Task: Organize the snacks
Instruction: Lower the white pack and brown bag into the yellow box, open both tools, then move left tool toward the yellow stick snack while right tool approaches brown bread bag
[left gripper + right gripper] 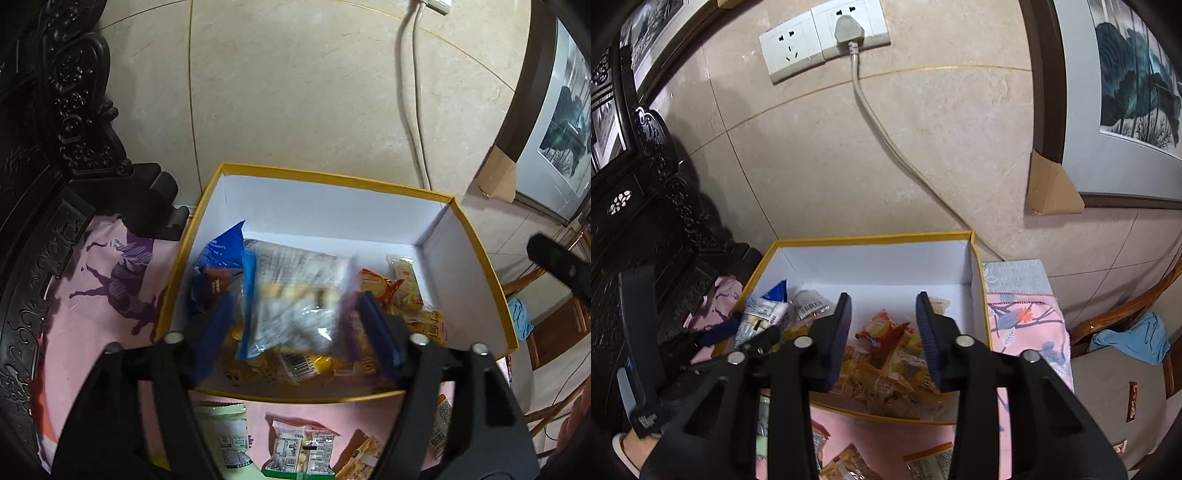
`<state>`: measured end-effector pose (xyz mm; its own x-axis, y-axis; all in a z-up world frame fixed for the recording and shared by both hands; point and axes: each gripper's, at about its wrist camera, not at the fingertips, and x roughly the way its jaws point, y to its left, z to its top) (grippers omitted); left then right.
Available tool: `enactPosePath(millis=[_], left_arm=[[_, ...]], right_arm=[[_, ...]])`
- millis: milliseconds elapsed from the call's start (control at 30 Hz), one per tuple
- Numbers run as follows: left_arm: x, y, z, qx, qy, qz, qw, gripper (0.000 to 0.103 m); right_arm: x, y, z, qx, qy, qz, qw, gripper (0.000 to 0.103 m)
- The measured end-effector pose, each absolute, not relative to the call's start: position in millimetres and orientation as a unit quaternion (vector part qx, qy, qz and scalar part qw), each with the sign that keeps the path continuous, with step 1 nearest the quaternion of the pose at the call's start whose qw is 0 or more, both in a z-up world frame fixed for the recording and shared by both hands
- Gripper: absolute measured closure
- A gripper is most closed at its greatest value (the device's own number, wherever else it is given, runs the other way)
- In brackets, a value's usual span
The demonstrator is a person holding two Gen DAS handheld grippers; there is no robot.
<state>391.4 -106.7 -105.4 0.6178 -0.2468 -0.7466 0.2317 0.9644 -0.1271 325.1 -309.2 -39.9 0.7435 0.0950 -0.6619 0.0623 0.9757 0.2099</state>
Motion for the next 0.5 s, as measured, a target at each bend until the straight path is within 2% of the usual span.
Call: enactPosePath(millis=[100,133,167,333,500], left_arm=[[386,-100,-101,-0.021,0.417,-0.14,0.898,0.021],[382,-99,-99,-0.021,0.416,-0.143,0.898,0.018],[375,-96,-96,-0.02,0.413,-0.146,0.899,0.017],[337,-81,-79,-0.005,0.384,-0.162,0.909,0.01],[293,-52,-81,0.03,0.371,-0.146,0.916,0.007]], right_arm=[[314,-313,-47,0.121,0.367,0.014,0.922,0.061],[308,-314,-50,0.129,0.37,0.017,0.92,0.047],[302,-314,-52,0.136,0.37,0.019,0.919,0.039],[267,-300,-77,0.128,0.407,0.049,0.903,0.039],[244,-273,-122,0.107,0.463,0.105,0.874,0.039]])
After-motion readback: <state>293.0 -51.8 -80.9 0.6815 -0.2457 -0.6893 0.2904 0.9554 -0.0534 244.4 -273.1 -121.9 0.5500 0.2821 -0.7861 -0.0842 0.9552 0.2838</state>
